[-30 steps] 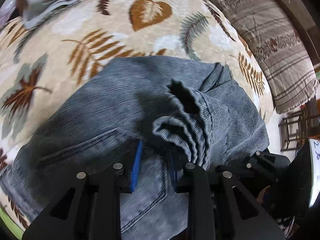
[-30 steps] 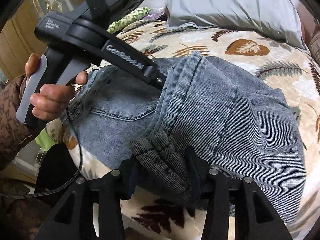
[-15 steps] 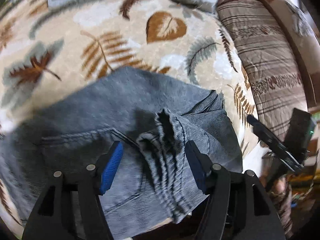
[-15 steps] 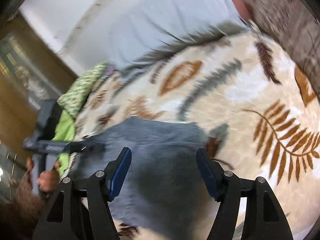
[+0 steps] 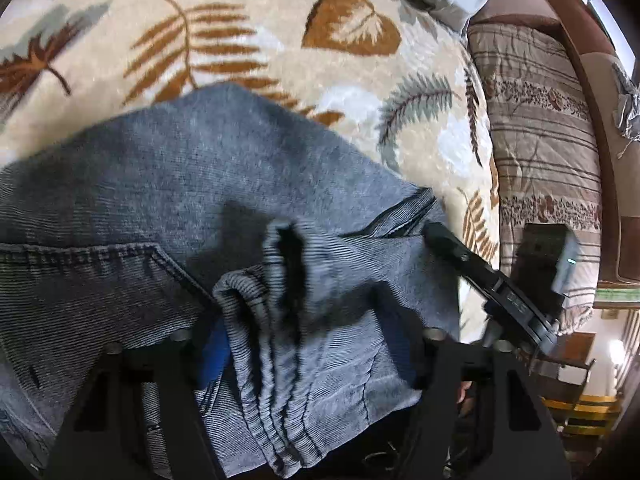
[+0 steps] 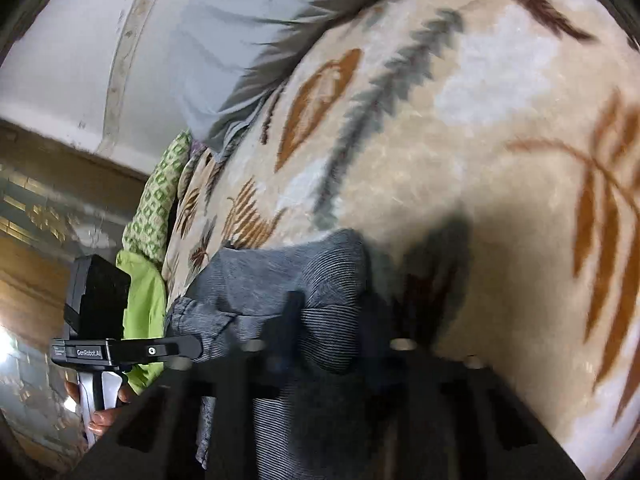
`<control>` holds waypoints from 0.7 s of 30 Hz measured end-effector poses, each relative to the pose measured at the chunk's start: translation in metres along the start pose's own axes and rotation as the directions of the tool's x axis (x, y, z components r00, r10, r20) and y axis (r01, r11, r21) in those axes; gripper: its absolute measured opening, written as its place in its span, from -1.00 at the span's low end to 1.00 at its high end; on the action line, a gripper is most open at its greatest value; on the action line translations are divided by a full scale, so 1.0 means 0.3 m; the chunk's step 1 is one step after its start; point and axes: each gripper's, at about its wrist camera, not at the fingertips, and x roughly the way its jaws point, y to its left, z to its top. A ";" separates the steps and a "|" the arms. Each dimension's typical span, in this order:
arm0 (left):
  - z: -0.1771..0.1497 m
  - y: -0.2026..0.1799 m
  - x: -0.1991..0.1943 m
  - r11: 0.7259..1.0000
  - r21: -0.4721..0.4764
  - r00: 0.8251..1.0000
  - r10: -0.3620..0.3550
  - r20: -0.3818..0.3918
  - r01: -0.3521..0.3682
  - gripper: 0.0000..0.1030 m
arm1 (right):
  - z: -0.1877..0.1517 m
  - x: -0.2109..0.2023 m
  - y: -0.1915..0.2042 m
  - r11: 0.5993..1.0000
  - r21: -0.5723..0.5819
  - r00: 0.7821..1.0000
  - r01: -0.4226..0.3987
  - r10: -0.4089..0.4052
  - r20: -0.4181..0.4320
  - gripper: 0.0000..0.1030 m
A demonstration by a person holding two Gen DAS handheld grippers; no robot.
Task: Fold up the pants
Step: 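Lower the hem onto the jeans and open both grippers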
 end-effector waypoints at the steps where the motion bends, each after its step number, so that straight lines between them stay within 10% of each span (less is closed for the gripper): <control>1: -0.007 -0.003 -0.019 1.000 -0.004 1.000 -0.008 0.011 0.008 -0.21 | 0.012 -0.028 0.066 0.996 -0.087 1.000 -0.001 0.003 0.025 -0.77; 5: -0.033 0.009 -0.053 0.997 0.016 0.994 0.078 0.082 -0.079 -0.37 | 0.002 -0.062 0.246 0.910 -0.384 0.987 0.158 -0.129 0.100 -0.80; 9: -0.049 0.049 -0.006 0.991 -0.005 0.989 0.135 0.067 -0.135 -0.47 | -0.020 0.026 0.209 0.865 -0.435 0.966 0.250 -0.252 0.054 -0.80; 21: -0.059 0.008 0.048 0.969 0.059 0.967 0.234 0.106 -0.241 -0.41 | -0.010 0.075 -0.026 0.962 -0.232 0.989 0.144 -0.149 -0.007 -0.60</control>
